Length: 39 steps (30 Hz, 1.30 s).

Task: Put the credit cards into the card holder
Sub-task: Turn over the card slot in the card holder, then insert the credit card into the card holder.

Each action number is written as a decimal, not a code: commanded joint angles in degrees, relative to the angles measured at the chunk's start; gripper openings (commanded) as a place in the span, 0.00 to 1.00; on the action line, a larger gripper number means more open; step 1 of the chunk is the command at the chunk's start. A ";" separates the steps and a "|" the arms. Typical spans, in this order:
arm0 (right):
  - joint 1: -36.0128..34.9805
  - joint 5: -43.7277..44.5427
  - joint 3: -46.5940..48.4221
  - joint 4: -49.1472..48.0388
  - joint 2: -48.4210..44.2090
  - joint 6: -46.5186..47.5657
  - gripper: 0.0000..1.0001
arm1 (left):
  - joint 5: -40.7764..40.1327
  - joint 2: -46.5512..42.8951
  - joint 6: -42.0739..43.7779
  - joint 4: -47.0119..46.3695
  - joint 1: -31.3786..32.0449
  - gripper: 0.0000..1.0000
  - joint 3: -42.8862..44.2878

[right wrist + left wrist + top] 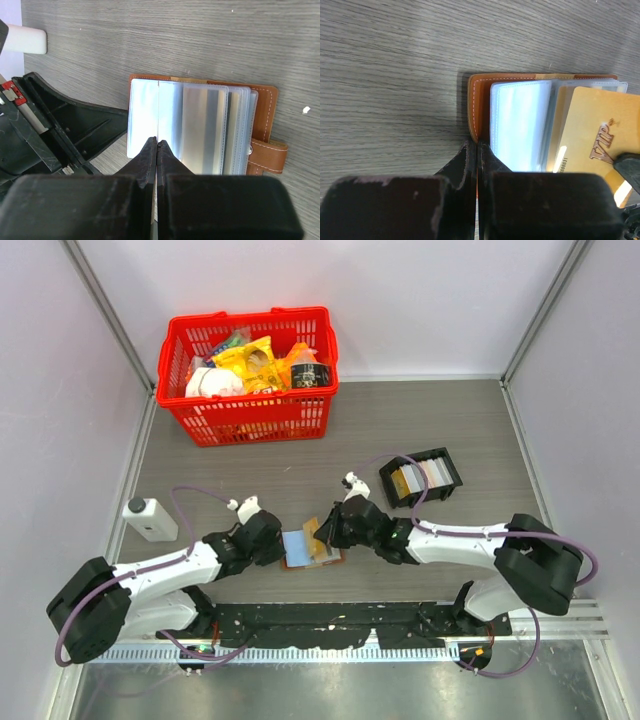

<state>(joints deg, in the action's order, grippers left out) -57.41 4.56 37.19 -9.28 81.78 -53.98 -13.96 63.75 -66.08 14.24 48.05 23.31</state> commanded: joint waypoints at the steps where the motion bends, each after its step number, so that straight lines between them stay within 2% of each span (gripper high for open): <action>1: 0.10 0.54 -2.38 -3.73 -0.92 -2.10 0.01 | -2.22 0.33 -0.36 1.58 0.20 0.00 -1.86; 8: 1.59 -1.39 -4.67 -6.98 1.97 -2.98 0.01 | -1.78 0.94 -0.10 0.97 0.20 0.00 -2.04; 13: 2.47 -6.05 -5.55 -11.81 6.89 -4.12 0.01 | -1.34 1.12 -0.01 0.26 0.29 0.00 -2.13; 19: 2.48 -6.93 -6.25 -12.78 8.57 -5.17 0.01 | -1.08 1.47 0.08 -0.18 0.29 0.00 -2.13; 27: 2.48 -8.86 -6.25 -12.08 9.89 -6.14 0.01 | -1.34 2.43 0.34 -0.09 0.29 0.00 -1.51; 35: 1.77 -4.73 -7.03 -6.36 6.64 -5.88 0.01 | -2.13 1.64 0.43 1.14 0.29 0.00 -0.99; 39: 1.60 -4.73 -5.55 -4.25 8.48 -4.56 0.01 | -1.86 1.29 0.26 0.79 0.29 0.00 -0.99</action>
<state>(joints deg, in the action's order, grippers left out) -54.57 -0.43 31.29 -20.93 89.01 -60.14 -14.59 64.07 -66.02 12.84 48.05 23.00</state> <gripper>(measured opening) 0.031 0.009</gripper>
